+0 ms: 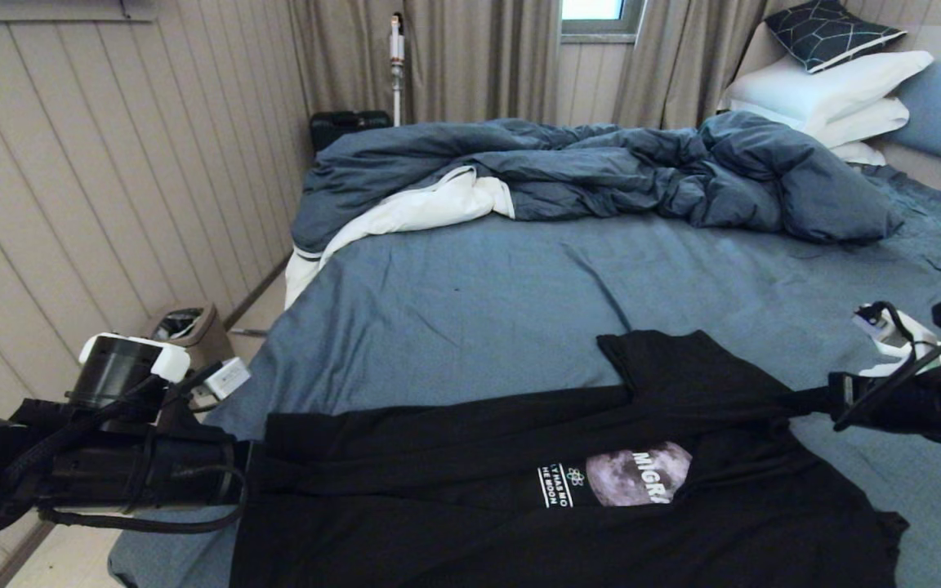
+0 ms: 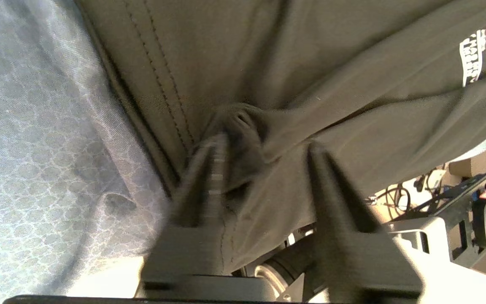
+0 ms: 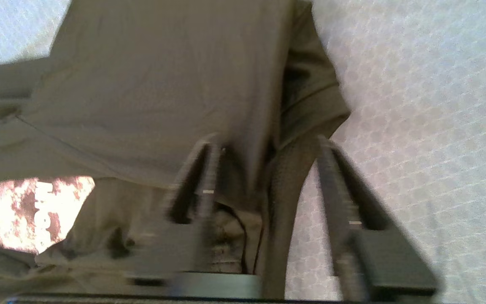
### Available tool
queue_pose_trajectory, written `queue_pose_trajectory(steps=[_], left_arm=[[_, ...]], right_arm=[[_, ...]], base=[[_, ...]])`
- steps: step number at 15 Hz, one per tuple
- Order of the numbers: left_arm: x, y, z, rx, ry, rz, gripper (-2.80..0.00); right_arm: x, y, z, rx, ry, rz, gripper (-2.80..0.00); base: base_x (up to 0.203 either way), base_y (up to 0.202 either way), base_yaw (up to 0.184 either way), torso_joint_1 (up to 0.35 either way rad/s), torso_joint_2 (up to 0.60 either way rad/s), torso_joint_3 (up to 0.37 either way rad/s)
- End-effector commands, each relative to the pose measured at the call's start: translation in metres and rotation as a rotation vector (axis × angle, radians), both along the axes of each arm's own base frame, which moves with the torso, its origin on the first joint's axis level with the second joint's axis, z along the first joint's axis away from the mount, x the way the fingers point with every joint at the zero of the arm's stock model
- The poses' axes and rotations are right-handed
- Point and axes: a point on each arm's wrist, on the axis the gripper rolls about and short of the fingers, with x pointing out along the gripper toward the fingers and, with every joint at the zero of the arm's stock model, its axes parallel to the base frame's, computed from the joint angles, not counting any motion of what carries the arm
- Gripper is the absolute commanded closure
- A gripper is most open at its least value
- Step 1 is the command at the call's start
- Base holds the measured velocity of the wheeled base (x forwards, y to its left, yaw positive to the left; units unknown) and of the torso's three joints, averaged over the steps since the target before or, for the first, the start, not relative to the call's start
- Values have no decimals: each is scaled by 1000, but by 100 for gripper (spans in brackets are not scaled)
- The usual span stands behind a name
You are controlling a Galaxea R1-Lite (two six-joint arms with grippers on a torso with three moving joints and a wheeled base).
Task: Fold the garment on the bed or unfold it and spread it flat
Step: Fold the black T-shirt
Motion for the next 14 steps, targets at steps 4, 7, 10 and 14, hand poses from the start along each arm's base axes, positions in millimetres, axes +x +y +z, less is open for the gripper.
queue_pose_trajectory(steps=[4,7,10,14], left_arm=[[-3,1,23,-21,-95,5,-280],[-3,12,48,-35,-191,56,-280],[11,23,67,-41,-233,112,-236],[45,32,73,-41,-176,180,0]], right_arm=[[2,-8,19,-20,-65,-24,-280],[6,-12,38,-22,-119,-47,-280],[14,-13,47,-3,-141,-68,-280],[37,-14,39,52,-112,-87,0]], base=[[0,0,0,0,0,0],[0,0,0,0,0,0],[0,0,0,0,0,0],[0,0,0,0,0,0]])
